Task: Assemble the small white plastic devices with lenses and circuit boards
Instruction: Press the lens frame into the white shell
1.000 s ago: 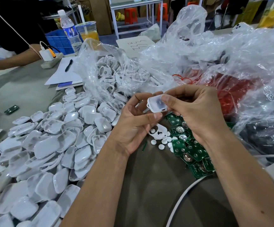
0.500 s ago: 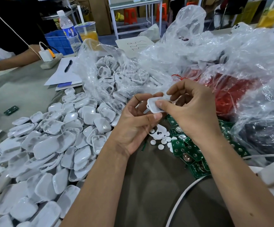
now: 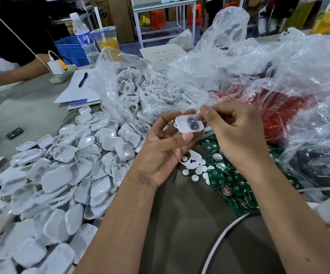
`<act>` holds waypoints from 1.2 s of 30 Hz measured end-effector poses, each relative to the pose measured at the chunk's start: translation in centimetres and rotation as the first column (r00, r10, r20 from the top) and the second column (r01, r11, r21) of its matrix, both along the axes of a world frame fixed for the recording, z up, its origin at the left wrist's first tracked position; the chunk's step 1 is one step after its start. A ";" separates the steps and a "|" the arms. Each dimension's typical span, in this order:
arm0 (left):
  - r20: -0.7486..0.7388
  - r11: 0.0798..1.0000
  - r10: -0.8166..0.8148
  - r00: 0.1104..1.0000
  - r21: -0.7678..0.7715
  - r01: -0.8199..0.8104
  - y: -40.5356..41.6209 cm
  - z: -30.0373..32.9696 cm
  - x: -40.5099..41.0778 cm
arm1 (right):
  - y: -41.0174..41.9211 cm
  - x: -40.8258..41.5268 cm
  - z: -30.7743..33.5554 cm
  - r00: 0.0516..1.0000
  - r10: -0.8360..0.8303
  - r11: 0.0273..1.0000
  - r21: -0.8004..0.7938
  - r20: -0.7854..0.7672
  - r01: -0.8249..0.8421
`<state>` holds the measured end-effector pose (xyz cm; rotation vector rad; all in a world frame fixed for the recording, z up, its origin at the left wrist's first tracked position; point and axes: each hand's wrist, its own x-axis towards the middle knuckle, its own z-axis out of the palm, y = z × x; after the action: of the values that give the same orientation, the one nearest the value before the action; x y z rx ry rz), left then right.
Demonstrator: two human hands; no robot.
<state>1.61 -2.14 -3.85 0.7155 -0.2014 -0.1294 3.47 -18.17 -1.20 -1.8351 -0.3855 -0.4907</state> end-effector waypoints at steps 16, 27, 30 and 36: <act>-0.017 0.998 0.031 0.999 0.052 -0.030 0.2 -0.2 0.0 | 0.2 -0.4 0.2 0.999 0.026 0.983 -0.180 0.035 -0.019; -0.034 0.997 0.056 0.998 0.046 -0.055 0.3 -0.1 0.0 | 0.3 -0.6 0.2 0.994 0.108 0.981 -0.166 0.020 -0.103; -0.056 1.000 0.017 0.998 -0.019 -0.018 0.5 -0.1 0.1 | 0.2 -0.6 0.2 0.993 0.112 0.990 -0.089 0.035 -0.109; -0.166 0.991 -0.113 0.980 -0.094 0.099 0.5 0.4 0.3 | -0.4 -0.4 0.4 0.993 0.035 0.992 0.114 0.114 -0.048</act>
<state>1.87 -1.68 -3.41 0.6050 -0.0796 -0.2817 3.12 -18.61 -0.80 -1.6880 -0.4601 -0.5772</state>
